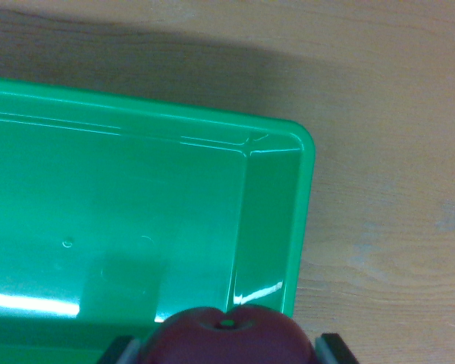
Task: Pick fruit
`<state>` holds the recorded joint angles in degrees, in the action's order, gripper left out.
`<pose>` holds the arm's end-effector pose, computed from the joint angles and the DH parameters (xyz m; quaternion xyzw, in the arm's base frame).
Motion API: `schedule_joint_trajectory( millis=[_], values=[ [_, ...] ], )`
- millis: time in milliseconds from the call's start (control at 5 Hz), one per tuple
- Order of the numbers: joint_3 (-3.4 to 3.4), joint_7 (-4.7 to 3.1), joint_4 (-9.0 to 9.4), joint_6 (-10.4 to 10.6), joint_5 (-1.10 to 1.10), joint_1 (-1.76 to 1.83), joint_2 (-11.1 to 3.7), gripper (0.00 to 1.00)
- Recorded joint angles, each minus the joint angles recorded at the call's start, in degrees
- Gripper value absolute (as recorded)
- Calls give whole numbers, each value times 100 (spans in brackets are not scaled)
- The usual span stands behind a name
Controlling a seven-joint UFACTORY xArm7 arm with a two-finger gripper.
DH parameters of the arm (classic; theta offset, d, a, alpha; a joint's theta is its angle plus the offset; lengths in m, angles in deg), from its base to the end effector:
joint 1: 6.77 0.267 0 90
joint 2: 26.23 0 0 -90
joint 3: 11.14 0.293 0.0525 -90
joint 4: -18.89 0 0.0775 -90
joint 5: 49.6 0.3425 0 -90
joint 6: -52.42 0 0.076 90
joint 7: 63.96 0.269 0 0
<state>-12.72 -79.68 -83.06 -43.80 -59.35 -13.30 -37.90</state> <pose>0.4891 -0.1161 0.3514 0.9929 0.0613 -0.0685 0.0751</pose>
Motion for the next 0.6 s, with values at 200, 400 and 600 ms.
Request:
schedule_joint_trajectory(
  millis=[200, 400, 600],
  values=[
    [1, -8, -34, -47, 3, 0, 14, 100],
    [1, -8, -34, -47, 3, 0, 14, 100],
    [1, -10, -42, -59, 3, 1, 17, 100]
  ],
)
